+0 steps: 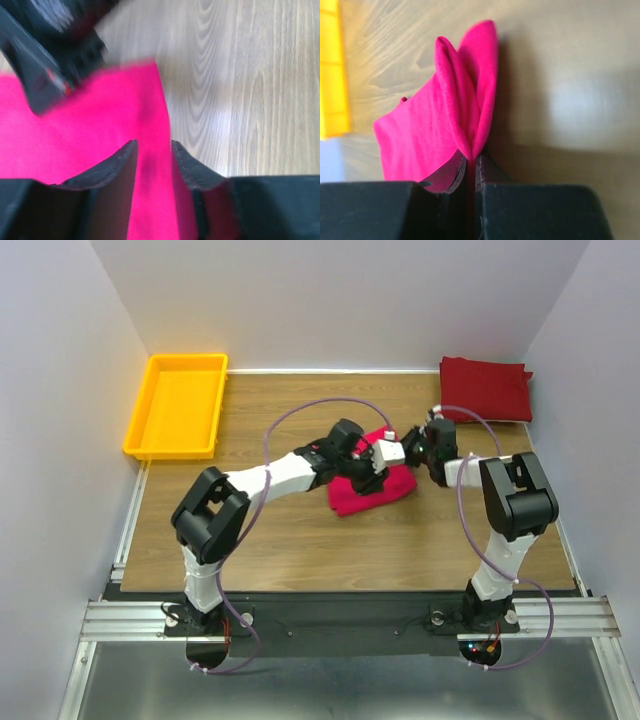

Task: Fold and stack the t-shirts
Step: Neatly place the folded tshirt to the corner

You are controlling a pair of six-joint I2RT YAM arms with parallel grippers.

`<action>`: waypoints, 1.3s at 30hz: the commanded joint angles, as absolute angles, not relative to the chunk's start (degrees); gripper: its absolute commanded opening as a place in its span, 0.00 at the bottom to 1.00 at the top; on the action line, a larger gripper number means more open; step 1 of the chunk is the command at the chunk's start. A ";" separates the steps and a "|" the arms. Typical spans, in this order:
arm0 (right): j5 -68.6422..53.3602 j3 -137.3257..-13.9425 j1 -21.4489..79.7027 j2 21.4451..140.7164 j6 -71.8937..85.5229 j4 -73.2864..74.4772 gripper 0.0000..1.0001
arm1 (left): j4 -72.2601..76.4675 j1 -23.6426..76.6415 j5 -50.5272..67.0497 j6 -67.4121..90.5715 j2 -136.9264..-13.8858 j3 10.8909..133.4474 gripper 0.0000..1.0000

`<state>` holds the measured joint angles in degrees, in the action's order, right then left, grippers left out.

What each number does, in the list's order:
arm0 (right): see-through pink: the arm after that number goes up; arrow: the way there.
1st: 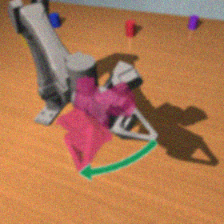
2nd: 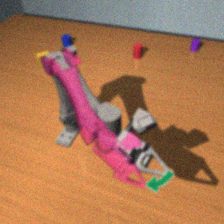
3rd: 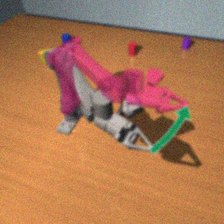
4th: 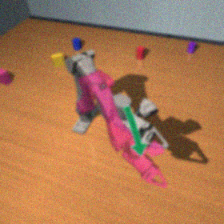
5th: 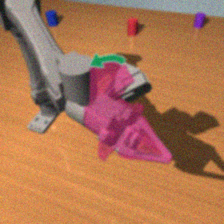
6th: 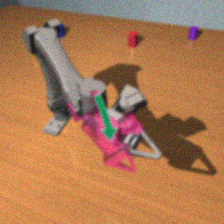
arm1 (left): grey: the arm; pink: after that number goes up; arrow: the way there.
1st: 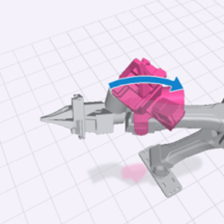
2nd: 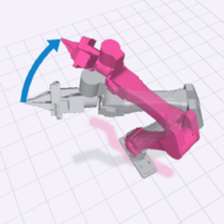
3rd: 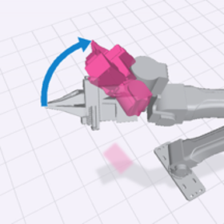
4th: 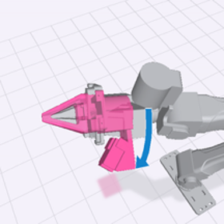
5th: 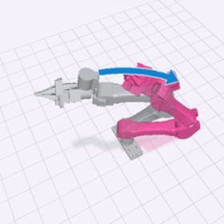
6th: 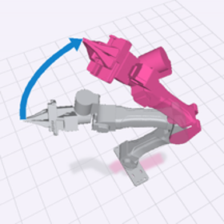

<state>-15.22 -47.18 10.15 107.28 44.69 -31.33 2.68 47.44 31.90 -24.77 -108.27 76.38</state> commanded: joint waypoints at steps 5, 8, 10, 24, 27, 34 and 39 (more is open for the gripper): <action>-15.12 -70.55 7.56 108.19 8.81 -10.56 0.01 | -5.44 40.17 33.58 -21.71 -93.70 73.30 0.57; -16.17 -78.27 5.63 111.52 1.27 -6.78 0.01 | -7.38 38.59 32.78 -21.19 -89.23 70.33 0.57; -16.43 -82.24 4.40 113.02 -2.34 -4.32 0.01 | -7.29 38.06 31.91 -20.92 -87.55 68.83 0.57; -16.00 -108.45 0.26 120.06 -15.20 4.66 0.01 | -7.29 35.16 31.02 -19.77 -80.33 61.79 0.57; -15.82 -111.09 0.26 120.23 -16.08 5.80 0.01 | -7.21 35.07 30.76 -19.60 -80.07 62.05 0.57; -15.21 -114.52 -1.05 119.54 -16.70 6.86 0.01 | -7.29 35.07 30.76 -19.69 -79.98 62.05 0.57; -15.29 -116.28 -1.84 118.74 -16.00 7.47 0.00 | -7.21 35.07 30.85 -19.69 -80.07 62.14 0.57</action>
